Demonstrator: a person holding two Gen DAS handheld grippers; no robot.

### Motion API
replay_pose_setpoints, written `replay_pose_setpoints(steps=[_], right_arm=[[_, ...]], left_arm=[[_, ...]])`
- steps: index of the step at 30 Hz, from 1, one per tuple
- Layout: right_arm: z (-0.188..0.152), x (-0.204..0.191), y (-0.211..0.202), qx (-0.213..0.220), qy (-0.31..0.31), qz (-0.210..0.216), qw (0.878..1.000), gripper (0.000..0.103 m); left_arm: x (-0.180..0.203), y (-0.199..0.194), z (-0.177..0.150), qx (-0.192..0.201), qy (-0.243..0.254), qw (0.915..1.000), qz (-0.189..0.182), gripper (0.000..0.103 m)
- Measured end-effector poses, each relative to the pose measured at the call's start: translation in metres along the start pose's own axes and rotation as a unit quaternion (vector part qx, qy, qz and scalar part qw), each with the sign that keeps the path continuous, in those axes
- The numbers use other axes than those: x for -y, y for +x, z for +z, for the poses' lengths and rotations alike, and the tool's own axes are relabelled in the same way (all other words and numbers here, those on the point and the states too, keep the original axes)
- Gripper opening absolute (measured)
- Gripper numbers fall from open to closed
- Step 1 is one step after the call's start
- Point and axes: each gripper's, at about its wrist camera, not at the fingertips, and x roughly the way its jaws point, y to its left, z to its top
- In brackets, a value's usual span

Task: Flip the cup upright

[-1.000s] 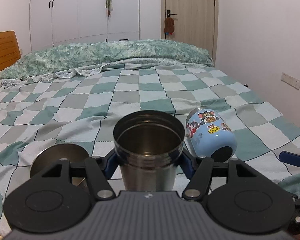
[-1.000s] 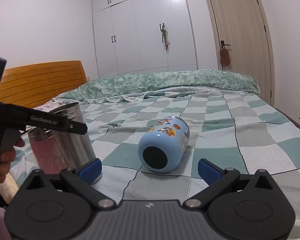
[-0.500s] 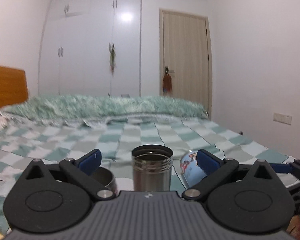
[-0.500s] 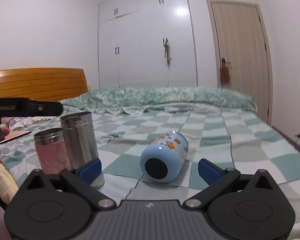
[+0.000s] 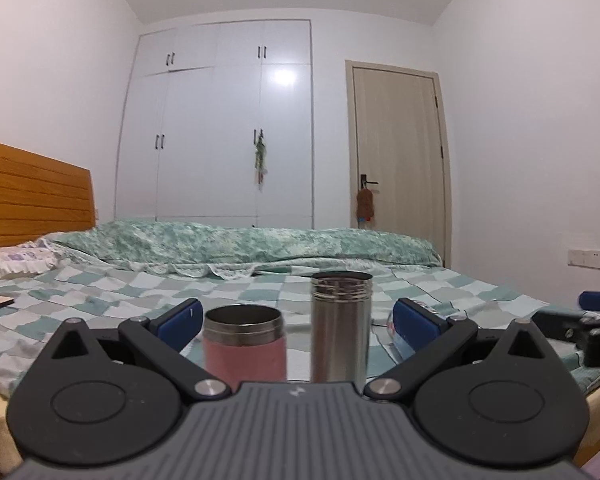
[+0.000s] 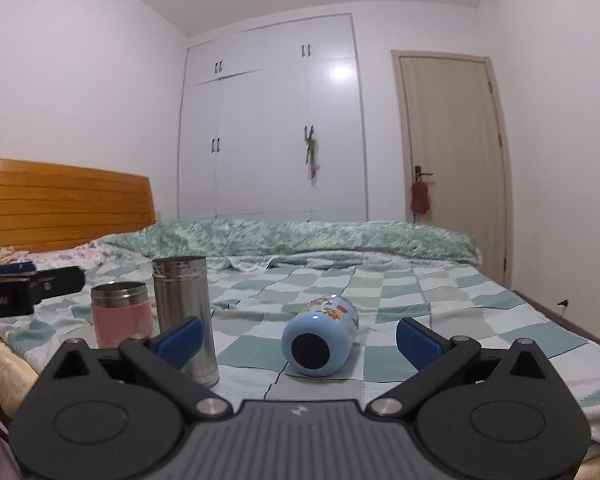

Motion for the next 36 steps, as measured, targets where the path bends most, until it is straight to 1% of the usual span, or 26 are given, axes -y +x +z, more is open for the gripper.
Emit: replay_pose_setpoints(steps=[5,11,27,36], right_arm=[[0.001,0.000,-0.016,0.017,0.009,-0.028,0.999,0.103],[-0.002,0.006,-0.020,0.015,0.020,-0.051,0.998,0.103],[-0.006,0.006,-0.014,0.002,0.018,-0.060,0.998,0.103],[-0.006,0.006,-0.014,0.003,0.017,-0.060,0.998,0.103]], left_arm=[[-0.011,-0.013,-0.003,0.002,-0.016,0.9998,0.011,0.103],[-0.027,-0.017,-0.006,-0.003,-0.041,0.9988,0.025,0.103],[-0.027,-0.016,-0.009,-0.005,-0.041,0.9989,0.024,0.103],[-0.026,-0.015,-0.009,-0.006,-0.039,0.9989,0.023,0.103]])
